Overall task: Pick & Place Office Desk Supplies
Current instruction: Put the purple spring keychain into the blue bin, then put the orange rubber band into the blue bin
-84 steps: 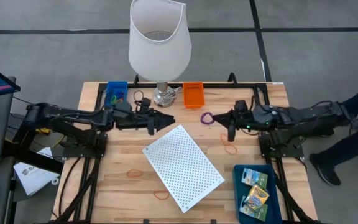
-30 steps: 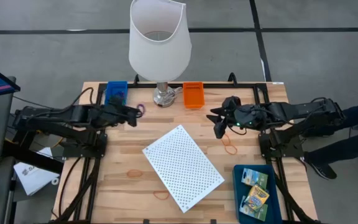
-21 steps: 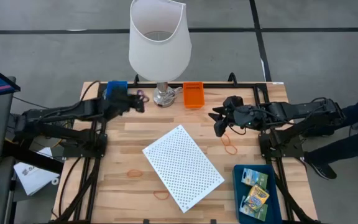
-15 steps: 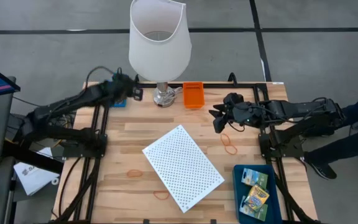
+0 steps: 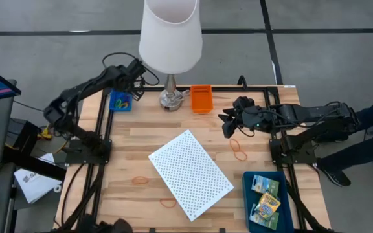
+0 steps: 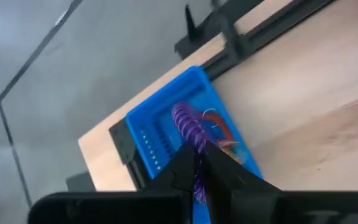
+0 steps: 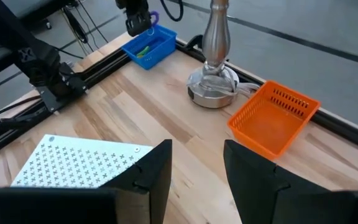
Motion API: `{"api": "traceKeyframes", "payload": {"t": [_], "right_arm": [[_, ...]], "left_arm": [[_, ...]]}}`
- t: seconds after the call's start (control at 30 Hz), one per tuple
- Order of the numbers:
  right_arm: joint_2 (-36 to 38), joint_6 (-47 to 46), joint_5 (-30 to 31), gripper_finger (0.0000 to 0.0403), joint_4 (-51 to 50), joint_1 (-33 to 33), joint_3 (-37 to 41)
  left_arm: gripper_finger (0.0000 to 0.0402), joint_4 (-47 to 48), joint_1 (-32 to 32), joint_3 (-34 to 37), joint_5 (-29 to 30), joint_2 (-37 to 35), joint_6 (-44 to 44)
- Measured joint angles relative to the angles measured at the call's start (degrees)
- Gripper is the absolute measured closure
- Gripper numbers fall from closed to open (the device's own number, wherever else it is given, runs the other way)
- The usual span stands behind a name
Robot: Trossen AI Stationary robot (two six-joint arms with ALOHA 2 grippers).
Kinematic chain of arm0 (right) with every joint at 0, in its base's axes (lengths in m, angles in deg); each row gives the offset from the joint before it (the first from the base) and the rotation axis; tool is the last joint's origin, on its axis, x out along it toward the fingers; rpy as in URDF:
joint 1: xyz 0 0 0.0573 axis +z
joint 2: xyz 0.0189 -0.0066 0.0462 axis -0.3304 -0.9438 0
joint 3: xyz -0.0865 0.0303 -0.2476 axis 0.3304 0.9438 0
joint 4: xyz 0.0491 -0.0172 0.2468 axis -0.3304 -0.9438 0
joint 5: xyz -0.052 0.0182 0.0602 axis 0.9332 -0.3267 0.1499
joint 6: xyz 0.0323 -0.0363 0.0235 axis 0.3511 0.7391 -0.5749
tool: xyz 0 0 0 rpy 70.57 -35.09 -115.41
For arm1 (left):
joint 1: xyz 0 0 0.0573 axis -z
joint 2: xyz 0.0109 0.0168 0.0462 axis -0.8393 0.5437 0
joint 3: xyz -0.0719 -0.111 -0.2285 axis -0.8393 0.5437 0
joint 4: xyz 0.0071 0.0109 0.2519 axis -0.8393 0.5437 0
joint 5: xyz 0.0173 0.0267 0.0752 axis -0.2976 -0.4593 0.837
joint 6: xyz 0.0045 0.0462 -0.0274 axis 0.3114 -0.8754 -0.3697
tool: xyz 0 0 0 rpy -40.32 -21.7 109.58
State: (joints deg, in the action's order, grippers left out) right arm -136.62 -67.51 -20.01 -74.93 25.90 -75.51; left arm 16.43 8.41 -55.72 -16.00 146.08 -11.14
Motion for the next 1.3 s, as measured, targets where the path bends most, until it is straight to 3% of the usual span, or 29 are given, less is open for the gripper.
{"api": "traceKeyframes", "payload": {"t": [0.33,0.63,0.97,1.13,1.3], "right_arm": [[0.0,-1.47,0.13,0.0262,-0.08,0.51,0.0],[0.0,0.5,0.18,0.0262,-0.11,0.49,0.0],[-0.2,1.92,0.12,0.0262,-0.23,0.9,0.22],[-0.22,0.18,0.09,0.0262,-0.91,1.39,0.22],[-0.22,0.26,0.09,0.0262,-0.94,1.63,0.22]], "left_arm": [[0.0398,6.58,-3.09,-0.07,-3.07,1.38,7.02],[0.0398,5.79,-6.15,2.31,-3.1,1.76,10.99],[0.0396,5.49,-6.57,2.33,-5.03,9.61,16.77],[0.0372,5.01,-6.57,2.33,-5.06,10.66,18.46],[0.0312,4.99,-6.57,2.33,-4.42,9.71,20.33]]}}
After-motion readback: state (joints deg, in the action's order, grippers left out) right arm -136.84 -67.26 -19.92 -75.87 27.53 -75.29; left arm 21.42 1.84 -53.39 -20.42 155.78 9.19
